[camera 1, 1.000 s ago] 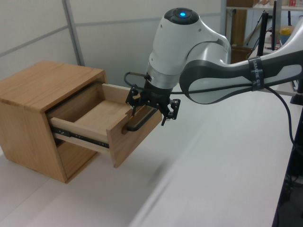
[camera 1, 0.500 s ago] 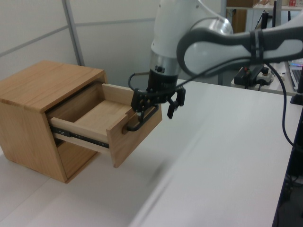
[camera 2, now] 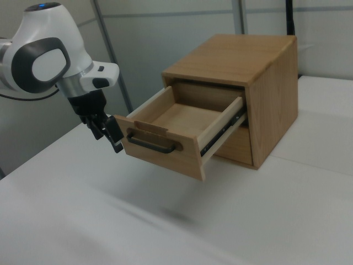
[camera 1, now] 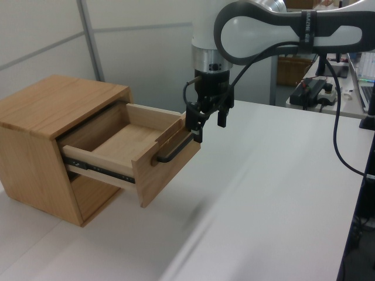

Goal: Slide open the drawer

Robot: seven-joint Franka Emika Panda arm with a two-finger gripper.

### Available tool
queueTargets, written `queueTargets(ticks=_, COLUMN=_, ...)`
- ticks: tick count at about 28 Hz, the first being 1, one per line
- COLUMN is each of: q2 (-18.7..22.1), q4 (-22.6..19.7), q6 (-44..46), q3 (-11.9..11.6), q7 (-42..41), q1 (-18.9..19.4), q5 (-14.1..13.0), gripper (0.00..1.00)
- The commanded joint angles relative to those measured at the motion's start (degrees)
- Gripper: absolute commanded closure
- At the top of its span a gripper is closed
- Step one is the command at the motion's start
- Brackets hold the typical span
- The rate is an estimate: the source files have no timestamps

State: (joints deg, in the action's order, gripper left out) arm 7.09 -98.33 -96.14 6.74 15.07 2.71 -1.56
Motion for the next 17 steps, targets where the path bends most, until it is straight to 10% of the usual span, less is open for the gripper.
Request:
queueTargets(ticks=1, q2=-0.9, q4=1.7, q6=2.3, q3=-0.1, q7=-7.1, q1=-1.6, q5=-0.4, gripper=0.00)
queueTargets(ticks=17, q2=-1.0, q4=1.9, q6=2.3, q3=-0.2, q7=-8.8, q1=-2.6, q5=-0.2, gripper=0.00)
